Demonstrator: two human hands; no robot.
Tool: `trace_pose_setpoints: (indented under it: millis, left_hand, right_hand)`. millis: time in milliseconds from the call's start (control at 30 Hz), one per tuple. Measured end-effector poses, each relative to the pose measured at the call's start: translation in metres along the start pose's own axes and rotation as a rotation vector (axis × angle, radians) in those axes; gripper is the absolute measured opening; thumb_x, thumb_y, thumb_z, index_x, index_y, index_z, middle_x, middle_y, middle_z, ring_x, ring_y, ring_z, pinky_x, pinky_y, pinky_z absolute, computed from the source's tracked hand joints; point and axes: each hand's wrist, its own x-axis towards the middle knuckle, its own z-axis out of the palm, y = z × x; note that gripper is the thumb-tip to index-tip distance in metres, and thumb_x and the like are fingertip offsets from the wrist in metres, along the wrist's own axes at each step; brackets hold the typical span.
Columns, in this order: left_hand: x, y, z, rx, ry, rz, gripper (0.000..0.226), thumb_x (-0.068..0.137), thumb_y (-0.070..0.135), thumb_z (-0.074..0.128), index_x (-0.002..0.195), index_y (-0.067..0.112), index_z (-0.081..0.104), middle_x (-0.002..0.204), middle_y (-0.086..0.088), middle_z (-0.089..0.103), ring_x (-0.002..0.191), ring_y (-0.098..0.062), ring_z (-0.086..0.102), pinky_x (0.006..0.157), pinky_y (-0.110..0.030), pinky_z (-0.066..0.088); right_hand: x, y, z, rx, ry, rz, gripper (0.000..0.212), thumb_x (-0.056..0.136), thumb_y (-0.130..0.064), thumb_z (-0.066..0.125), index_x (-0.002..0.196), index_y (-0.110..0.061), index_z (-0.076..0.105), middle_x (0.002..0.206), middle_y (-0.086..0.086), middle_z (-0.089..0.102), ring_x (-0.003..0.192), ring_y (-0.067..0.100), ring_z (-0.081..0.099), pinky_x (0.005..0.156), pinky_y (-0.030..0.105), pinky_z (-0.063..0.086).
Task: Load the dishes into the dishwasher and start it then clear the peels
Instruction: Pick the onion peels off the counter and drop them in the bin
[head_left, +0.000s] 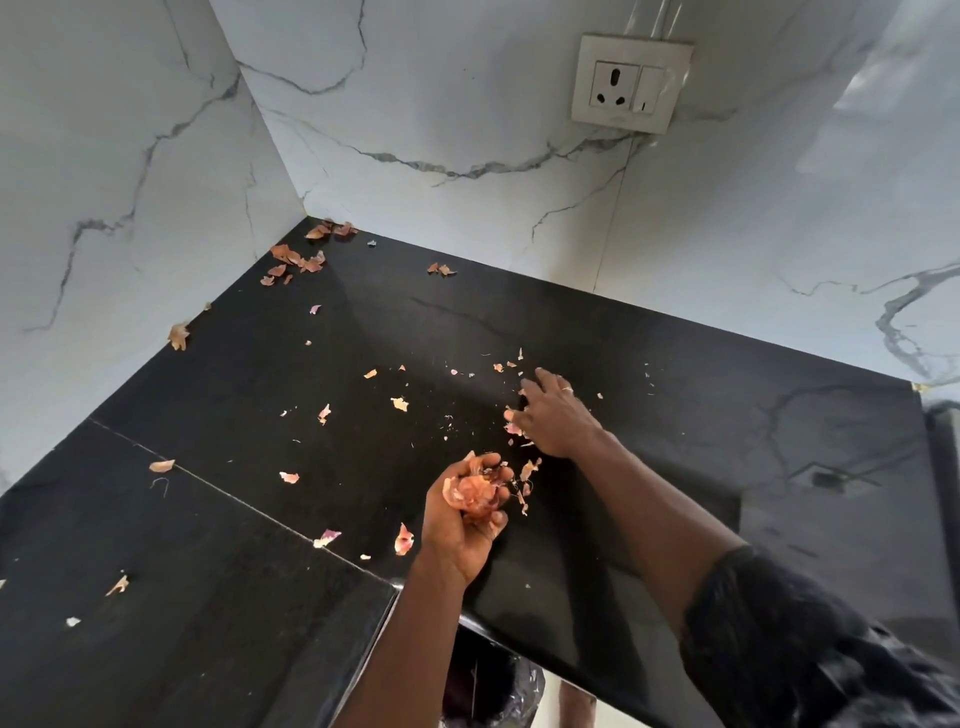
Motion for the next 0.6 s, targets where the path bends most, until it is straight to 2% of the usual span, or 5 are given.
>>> trace_pose_setpoints:
  millis: [67,233,367,467,600]
  left_hand:
    - [0.001,-0.001,-0.001,0.005,0.003,-0.002,0.030,0.095,0.028,0.051,0.099,0.005,0.071,0.086,-0.012,0.068,0.060,-0.017,0.060,0.040,-0.022,0.040]
    - [0.004,0.001,-0.002,0.003,-0.005,-0.005,0.030,0.095,0.028,0.052,0.098,0.007,0.071,0.087,-0.011,0.067,0.061,-0.016,0.059,0.041,-0.022,0.041]
    - [0.006,0.003,-0.001,-0.002,0.000,-0.002,0.030,0.095,0.028,0.051,0.096,0.007,0.071,0.085,-0.010,0.067,0.060,-0.015,0.059,0.040,-0.021,0.040]
    - [0.006,0.005,0.000,-0.011,0.004,0.001,0.030,0.095,0.028,0.050,0.096,0.007,0.071,0.085,-0.010,0.067,0.060,-0.015,0.059,0.041,-0.021,0.040]
    - [0.009,0.005,-0.003,-0.028,0.023,0.006,0.030,0.095,0.028,0.050,0.097,0.006,0.072,0.086,-0.011,0.067,0.061,-0.016,0.059,0.041,-0.022,0.042]
  right_hand:
    - [-0.003,0.000,0.014,-0.027,-0.029,-0.015,0.066,0.104,-0.045,0.044,0.156,-0.008,0.026,0.166,0.015,0.009,0.153,0.038,0.008,0.123,0.051,0.022]
    - [-0.025,0.001,0.035,-0.065,0.102,-0.127,0.030,0.104,-0.020,0.044,0.130,-0.008,0.053,0.152,0.010,0.032,0.142,0.031,0.030,0.111,0.042,0.041]
    - [-0.044,0.010,0.038,-0.006,0.158,-0.179,0.041,0.096,-0.001,0.044,0.133,-0.014,0.057,0.143,0.000,0.042,0.126,0.021,0.045,0.101,0.037,0.048]
    - [-0.046,0.023,0.030,0.117,0.246,-0.012,0.049,0.093,0.003,0.045,0.139,-0.011,0.053,0.140,0.004,0.043,0.123,0.024,0.049,0.101,0.038,0.049]
    - [-0.042,0.017,0.031,0.056,0.181,0.080,0.034,0.096,-0.001,0.043,0.125,-0.007,0.059,0.129,0.010,0.048,0.110,0.026,0.052,0.087,0.037,0.051]
